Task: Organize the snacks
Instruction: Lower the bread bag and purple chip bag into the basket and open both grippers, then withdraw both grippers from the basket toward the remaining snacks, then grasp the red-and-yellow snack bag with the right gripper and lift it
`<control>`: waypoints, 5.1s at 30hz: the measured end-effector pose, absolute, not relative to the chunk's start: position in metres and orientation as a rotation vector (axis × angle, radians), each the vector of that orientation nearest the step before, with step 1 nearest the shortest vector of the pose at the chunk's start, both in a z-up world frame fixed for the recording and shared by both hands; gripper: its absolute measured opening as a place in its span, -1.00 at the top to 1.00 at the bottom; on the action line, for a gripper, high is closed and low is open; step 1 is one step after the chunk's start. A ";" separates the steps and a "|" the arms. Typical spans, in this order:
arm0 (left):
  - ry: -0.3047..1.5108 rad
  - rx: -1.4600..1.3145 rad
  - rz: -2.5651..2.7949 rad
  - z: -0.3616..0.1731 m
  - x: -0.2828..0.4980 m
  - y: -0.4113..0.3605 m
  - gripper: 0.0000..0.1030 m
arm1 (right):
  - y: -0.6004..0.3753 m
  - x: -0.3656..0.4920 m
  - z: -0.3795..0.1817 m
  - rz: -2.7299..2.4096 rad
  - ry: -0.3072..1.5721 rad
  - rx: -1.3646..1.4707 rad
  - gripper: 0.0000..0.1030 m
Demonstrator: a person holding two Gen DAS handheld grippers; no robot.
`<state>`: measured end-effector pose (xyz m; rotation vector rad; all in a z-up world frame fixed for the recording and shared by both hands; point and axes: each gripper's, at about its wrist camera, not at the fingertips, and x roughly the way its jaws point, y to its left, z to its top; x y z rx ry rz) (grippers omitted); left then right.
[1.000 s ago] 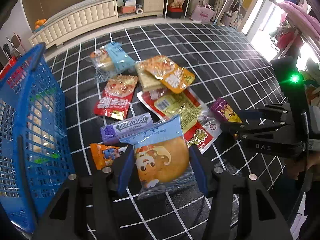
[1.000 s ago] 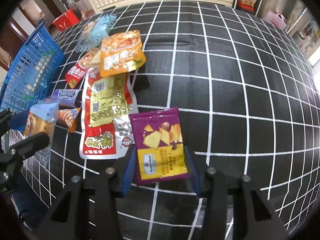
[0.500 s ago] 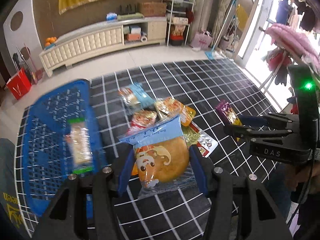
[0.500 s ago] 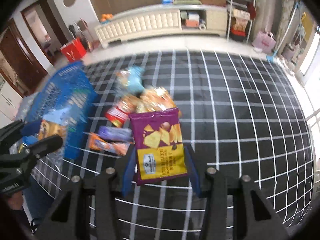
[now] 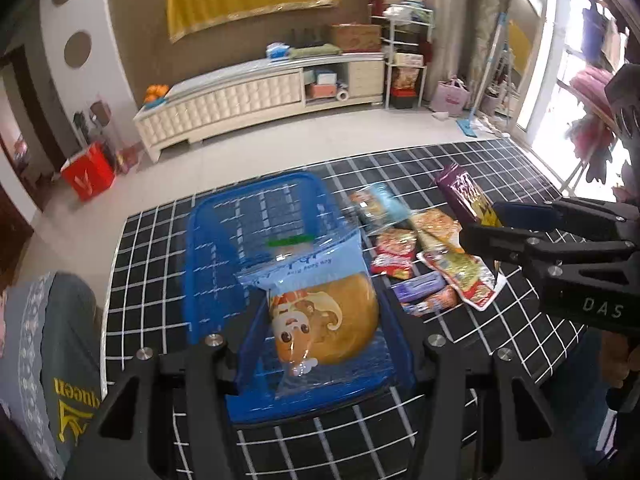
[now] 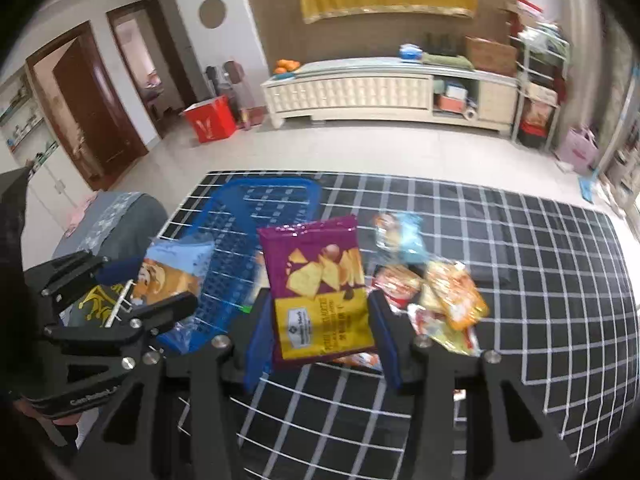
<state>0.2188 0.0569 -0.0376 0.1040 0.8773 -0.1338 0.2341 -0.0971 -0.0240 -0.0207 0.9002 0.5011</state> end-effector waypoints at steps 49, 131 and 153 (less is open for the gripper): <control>0.953 0.054 -0.101 -0.077 0.253 0.132 -0.50 | -0.021 0.263 -0.075 0.574 0.948 -0.096 -0.37; 1.178 0.206 -0.098 -0.200 0.250 -0.116 -0.50 | -0.189 0.305 -0.235 0.389 1.345 -0.331 -0.91; 1.148 0.104 -0.104 -0.175 0.221 -0.099 -0.50 | -0.237 0.265 -0.225 0.473 1.230 -0.163 -0.02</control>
